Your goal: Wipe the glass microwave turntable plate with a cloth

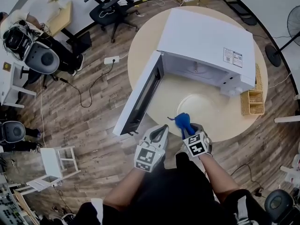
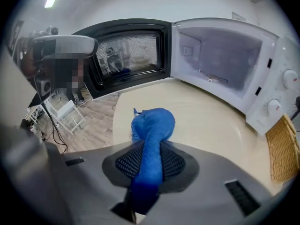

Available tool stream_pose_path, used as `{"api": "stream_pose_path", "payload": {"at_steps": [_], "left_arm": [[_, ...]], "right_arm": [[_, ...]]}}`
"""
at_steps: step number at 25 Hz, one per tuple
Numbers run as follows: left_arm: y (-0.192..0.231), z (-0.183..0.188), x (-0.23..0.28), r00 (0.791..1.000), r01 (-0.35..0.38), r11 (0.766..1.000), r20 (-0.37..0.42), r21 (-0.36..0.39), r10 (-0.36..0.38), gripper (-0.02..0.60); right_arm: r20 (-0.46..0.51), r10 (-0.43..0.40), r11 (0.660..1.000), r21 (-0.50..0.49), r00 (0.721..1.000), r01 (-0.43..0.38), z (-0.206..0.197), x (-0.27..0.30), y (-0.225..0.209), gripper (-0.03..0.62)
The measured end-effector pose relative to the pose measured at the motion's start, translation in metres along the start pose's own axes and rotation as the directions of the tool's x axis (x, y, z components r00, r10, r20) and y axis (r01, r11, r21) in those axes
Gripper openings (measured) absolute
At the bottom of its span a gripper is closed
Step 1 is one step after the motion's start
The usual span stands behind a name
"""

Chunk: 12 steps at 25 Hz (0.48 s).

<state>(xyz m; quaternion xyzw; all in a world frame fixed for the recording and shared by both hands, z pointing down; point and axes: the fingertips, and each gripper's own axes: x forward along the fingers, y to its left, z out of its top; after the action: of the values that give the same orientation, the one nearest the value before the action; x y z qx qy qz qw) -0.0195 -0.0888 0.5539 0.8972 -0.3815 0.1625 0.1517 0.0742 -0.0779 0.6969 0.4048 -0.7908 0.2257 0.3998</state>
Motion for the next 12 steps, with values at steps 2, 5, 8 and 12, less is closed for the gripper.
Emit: {"api": "stream_pose_path", "payload": {"at_steps": [2, 5, 8, 12], "left_arm": [[-0.002, 0.003, 0.002, 1.0, 0.003, 1.0, 0.005, 0.003, -0.003, 0.006], [-0.005, 0.003, 0.006, 1.0, 0.016, 1.0, 0.0, 0.006, -0.016, 0.006], [-0.009, 0.003, 0.01, 1.0, 0.03, 0.999, -0.004, 0.011, -0.03, 0.005], [-0.012, 0.006, 0.012, 0.999, 0.042, 0.999, -0.003, 0.021, -0.042, 0.006]], "right_arm": [[-0.003, -0.018, 1.0, 0.01, 1.0, 0.018, -0.004, -0.002, -0.007, 0.08], [-0.005, -0.052, 0.998, 0.034, 0.999, 0.052, -0.01, -0.005, -0.02, 0.081], [-0.01, -0.091, 0.994, 0.062, 0.996, 0.092, -0.017, -0.01, -0.034, 0.08], [-0.022, -0.139, 0.986, 0.086, 0.99, 0.14, -0.026, -0.018, -0.05, 0.08]]}}
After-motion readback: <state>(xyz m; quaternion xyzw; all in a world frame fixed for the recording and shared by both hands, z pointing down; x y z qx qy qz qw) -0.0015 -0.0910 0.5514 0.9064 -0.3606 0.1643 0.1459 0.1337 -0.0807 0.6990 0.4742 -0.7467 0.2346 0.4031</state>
